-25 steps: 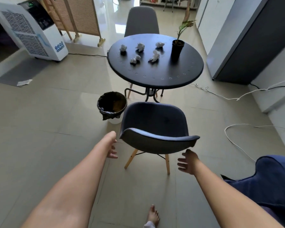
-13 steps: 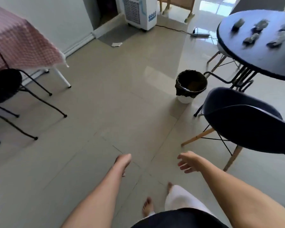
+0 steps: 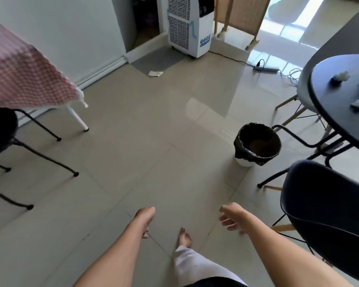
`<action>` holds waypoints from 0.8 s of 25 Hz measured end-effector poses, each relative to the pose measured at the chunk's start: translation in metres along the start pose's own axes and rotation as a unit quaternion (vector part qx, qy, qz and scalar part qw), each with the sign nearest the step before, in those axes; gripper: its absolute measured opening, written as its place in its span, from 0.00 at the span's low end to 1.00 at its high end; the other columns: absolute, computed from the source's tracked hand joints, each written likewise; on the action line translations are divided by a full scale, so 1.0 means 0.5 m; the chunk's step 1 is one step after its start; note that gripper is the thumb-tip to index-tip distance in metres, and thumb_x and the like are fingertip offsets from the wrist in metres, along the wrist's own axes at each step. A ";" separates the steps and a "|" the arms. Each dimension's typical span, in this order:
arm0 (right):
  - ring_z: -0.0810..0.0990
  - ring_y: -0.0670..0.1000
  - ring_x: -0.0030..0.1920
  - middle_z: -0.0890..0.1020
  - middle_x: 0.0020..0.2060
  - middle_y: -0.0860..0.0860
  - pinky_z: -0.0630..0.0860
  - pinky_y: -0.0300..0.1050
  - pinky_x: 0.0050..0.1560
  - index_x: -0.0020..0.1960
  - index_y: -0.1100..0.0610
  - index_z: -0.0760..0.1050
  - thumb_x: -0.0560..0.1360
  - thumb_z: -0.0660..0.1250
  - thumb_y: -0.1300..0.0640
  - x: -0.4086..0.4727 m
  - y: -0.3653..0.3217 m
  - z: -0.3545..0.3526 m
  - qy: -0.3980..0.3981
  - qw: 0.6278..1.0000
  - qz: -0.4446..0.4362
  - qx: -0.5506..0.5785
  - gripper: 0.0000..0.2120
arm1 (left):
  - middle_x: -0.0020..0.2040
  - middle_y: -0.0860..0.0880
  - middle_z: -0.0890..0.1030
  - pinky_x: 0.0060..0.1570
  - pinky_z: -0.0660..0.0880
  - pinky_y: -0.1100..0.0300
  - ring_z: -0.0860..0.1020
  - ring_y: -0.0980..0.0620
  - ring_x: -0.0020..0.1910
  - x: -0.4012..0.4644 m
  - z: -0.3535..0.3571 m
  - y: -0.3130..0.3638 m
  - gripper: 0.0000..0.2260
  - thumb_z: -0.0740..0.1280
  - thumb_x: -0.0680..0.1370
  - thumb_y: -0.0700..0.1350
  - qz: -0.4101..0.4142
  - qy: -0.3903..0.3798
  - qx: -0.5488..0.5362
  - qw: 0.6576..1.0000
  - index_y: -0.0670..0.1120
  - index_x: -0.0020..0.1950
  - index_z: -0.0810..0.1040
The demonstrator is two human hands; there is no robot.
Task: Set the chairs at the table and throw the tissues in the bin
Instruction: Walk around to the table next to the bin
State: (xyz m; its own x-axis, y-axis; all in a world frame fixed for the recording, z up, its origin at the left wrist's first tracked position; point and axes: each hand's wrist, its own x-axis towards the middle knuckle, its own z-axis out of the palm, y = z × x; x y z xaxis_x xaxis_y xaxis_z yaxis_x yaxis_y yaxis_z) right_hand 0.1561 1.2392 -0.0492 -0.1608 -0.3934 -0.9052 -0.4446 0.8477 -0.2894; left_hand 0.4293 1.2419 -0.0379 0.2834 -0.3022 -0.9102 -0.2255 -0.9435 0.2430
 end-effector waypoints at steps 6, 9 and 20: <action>0.74 0.50 0.31 0.76 0.35 0.52 0.70 0.39 0.34 0.51 0.58 0.70 0.78 0.54 0.57 0.079 -0.247 -0.183 0.059 0.994 -0.020 0.093 0.08 | 0.58 0.41 0.74 0.56 0.72 0.51 0.75 0.43 0.55 0.051 0.014 0.369 0.16 0.55 0.80 0.49 0.046 -0.041 0.062 0.996 0.42 0.64 0.70; 0.74 0.52 0.31 0.76 0.35 0.53 0.70 0.39 0.34 0.47 0.59 0.70 0.77 0.55 0.58 0.141 -0.355 -0.259 0.072 0.986 -0.006 0.149 0.07 | 0.37 0.46 0.66 0.39 0.67 0.61 0.65 0.50 0.31 0.092 0.019 0.554 0.08 0.56 0.80 0.48 0.082 -0.046 0.103 0.990 0.46 0.45 0.68; 0.71 0.49 0.27 0.74 0.33 0.53 0.67 0.39 0.29 0.37 0.58 0.69 0.76 0.56 0.58 0.300 -0.703 -0.533 0.131 0.912 0.058 0.383 0.10 | 0.47 0.44 0.71 0.50 0.68 0.53 0.70 0.46 0.42 0.158 0.100 1.233 0.07 0.59 0.79 0.46 0.170 -0.111 0.296 0.933 0.43 0.46 0.70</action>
State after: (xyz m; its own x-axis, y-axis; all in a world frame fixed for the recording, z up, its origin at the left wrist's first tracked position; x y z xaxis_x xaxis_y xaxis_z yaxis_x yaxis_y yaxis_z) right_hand 0.0535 0.7873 -0.0001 -0.4179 -0.2714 -0.8670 0.3194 0.8495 -0.4199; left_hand 0.2663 0.6432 0.0231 -0.0832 -0.4729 -0.8772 -0.7617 -0.5374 0.3619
